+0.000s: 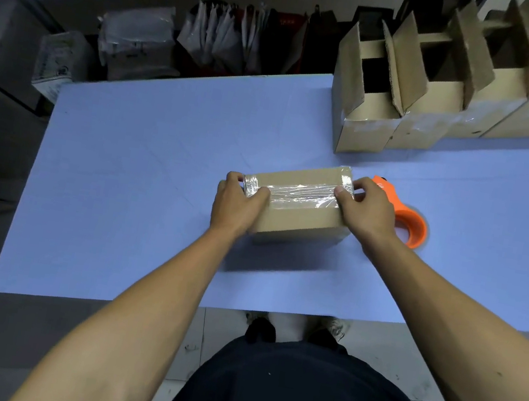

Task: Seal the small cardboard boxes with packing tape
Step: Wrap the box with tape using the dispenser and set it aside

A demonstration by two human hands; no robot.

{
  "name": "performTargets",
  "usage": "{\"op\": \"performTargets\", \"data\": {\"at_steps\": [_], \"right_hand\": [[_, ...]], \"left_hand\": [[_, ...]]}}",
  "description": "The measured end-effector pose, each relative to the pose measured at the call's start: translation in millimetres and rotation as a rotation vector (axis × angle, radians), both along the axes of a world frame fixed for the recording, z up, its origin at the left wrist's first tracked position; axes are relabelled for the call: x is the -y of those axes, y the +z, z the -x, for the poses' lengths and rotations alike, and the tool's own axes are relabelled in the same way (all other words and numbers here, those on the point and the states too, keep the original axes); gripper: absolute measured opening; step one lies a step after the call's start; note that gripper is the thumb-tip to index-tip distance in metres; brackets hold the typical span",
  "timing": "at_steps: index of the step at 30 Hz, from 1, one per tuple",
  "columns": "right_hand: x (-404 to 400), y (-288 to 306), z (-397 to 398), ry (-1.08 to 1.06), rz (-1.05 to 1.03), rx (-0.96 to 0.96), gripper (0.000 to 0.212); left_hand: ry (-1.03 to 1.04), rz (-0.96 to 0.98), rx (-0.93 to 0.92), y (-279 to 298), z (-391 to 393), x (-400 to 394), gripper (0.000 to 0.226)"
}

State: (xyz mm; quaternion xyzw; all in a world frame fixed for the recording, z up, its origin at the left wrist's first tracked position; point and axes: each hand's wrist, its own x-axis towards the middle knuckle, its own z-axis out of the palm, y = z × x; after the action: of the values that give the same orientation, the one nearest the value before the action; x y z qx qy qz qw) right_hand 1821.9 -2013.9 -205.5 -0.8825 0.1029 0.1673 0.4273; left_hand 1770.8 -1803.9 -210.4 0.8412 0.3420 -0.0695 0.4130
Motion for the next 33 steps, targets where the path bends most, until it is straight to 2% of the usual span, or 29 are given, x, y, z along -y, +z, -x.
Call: {"op": "performTargets", "data": {"at_steps": [2,3,6,8,12,15,18,20,23,24,26,29,33], "right_hand": [[-1,1,-2,0.062,-0.016,0.036,0.026],[-1,1,-3,0.115,-0.015,0.050,0.026],[-3,5,-3,0.179,0.006,0.067,0.035],[-2,4,-3,0.116,0.041,0.053,0.043],[5,1,-1,0.105,0.019,0.039,0.036],[8,5,-3,0.158,-0.058,0.000,0.039],[2,9,-4,0.286,-0.087,-0.036,0.047],[-4,9,-1,0.327,-0.071,-0.024,0.049],[-2,8,0,0.210,-0.104,-0.012,0.052],[3,7,0,0.175,-0.058,0.015,0.051],[20,1,-2,0.150,0.165,0.099,0.046],[49,-12,0,0.148,0.403,-0.001,0.053],[63,-28,11,0.229,0.412,-0.117,0.075]], "left_hand": [[-0.115,0.013,0.061,0,-1,-1,0.065],[-0.189,0.023,0.070,1,-1,0,0.065],[-0.302,0.002,0.022,0,2,4,0.033],[-0.297,-0.017,0.011,-1,6,7,0.030],[-0.320,0.032,-0.080,-3,11,16,0.027],[-0.292,0.178,-0.131,0,5,24,0.047],[-0.261,0.237,-0.023,0,-7,36,0.072],[-0.221,0.248,0.004,-3,-17,41,0.079],[-0.163,0.323,0.022,-12,-17,43,0.076],[-0.138,0.348,0.044,-15,-14,44,0.067],[-0.096,0.368,0.079,-20,-9,45,0.047],[-0.051,0.368,0.119,-23,-7,50,0.040],[-0.014,0.373,0.126,-22,-6,51,0.038]]}}
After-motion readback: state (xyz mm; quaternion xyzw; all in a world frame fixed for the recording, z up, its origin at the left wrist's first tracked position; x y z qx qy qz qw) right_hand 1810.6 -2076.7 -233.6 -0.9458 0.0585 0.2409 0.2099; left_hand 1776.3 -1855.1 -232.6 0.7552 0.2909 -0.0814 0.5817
